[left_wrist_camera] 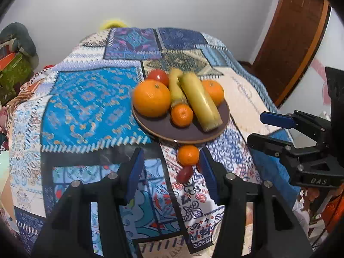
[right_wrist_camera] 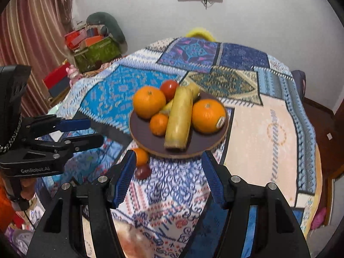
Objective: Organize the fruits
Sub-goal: 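Grasp another tangerine with the left tool while the right tool moves toward the pomelo segment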
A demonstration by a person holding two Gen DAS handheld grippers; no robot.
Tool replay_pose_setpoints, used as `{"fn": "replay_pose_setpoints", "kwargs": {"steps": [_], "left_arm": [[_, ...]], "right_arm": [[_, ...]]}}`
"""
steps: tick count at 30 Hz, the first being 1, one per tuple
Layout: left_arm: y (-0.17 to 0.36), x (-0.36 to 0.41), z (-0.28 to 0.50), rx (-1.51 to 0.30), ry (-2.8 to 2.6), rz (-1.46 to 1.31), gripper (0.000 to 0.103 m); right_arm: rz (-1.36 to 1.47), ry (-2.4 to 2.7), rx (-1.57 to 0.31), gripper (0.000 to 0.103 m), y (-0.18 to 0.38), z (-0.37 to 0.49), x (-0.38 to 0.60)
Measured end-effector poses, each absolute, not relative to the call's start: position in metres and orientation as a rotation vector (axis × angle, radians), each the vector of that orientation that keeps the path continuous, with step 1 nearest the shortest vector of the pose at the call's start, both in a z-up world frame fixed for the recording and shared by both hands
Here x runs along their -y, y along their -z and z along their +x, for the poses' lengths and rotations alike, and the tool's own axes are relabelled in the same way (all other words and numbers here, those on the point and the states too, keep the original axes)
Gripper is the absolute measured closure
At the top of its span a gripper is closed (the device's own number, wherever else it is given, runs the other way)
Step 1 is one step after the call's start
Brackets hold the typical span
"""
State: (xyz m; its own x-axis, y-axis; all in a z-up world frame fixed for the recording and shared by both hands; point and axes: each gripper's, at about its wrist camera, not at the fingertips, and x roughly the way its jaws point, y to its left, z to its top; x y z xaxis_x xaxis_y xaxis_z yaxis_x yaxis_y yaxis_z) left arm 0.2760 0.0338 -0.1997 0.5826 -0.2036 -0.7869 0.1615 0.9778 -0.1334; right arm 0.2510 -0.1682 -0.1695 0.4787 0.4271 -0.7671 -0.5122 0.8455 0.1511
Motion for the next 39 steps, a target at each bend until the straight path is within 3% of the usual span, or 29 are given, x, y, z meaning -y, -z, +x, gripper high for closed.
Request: {"fn": "replay_pose_setpoints", "kwargs": {"steps": [11, 20, 24, 39], "left_arm": [[0.238, -0.011, 0.298, -0.998, 0.228, -0.038, 0.051], [0.251, -0.002, 0.311, -1.006, 0.248, -0.034, 0.064], [0.257, -0.005, 0.317, -1.021, 0.261, -0.080, 0.065], [0.213, -0.028, 0.284, -0.950, 0.222, -0.102, 0.069]], "right_arm": [[-0.061, -0.612, -0.955, 0.044, 0.202, 0.251, 0.168], [-0.045, -0.617, -0.988, 0.049, 0.216, 0.256, 0.178], [-0.031, -0.623, -1.001, 0.049, 0.221, 0.255, 0.179], [-0.085, -0.629, -1.001, 0.049, 0.205, 0.241, 0.179]]}}
